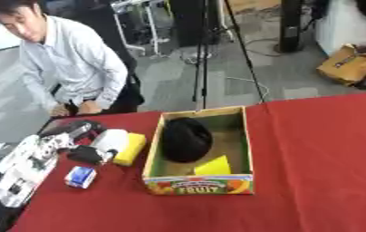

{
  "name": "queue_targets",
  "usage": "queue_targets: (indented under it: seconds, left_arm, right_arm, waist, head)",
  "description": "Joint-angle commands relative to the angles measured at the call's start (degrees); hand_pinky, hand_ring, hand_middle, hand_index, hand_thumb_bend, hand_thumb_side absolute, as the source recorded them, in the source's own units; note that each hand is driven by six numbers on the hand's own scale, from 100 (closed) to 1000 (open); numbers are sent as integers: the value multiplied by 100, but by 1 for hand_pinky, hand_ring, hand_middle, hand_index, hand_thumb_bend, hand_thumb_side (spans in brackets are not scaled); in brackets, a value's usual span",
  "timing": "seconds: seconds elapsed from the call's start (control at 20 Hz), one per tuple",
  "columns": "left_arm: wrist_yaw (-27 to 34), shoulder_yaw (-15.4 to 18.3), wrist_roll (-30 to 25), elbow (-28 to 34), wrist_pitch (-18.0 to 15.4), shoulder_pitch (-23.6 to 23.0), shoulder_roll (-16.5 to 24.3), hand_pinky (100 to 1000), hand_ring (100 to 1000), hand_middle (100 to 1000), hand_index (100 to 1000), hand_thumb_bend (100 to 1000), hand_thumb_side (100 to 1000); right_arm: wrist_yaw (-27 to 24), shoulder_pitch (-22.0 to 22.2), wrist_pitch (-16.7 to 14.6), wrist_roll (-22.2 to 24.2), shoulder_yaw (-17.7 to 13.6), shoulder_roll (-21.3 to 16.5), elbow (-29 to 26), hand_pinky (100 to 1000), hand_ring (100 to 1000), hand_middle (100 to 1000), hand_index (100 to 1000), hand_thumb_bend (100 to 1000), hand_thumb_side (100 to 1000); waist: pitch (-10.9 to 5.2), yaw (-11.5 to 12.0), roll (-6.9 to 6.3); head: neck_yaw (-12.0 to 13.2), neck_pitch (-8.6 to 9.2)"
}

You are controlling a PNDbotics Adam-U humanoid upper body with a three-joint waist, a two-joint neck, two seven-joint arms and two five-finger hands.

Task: Pick up objects on the table and place them in the box.

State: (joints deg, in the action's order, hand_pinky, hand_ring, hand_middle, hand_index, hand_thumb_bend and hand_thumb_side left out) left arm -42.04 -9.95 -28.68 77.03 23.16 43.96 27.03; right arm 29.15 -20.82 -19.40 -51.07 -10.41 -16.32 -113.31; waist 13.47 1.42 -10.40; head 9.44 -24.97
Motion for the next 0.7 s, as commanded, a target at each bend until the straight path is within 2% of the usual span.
queue_targets:
  seconds: [0.05, 0.7]
  left_arm:
    - [-33, 18, -75, -47, -18, 221, 230, 1000, 809, 794, 663, 167, 379]
    - [-122, 55, -178, -524, -85, 915, -4, 1000, 807, 791, 661, 144, 382]
  right_arm:
    - [-11, -44, -73, -90, 22, -69, -128, 740, 705, 575, 559, 100, 930]
    - [-43, -46, -65, -90, 96, -60, -128, 743, 708, 575, 558, 100, 930]
  waist:
    - [-135, -4, 25]
    - [-146, -159, 7]
  head:
    - [27, 17]
    - [75, 89]
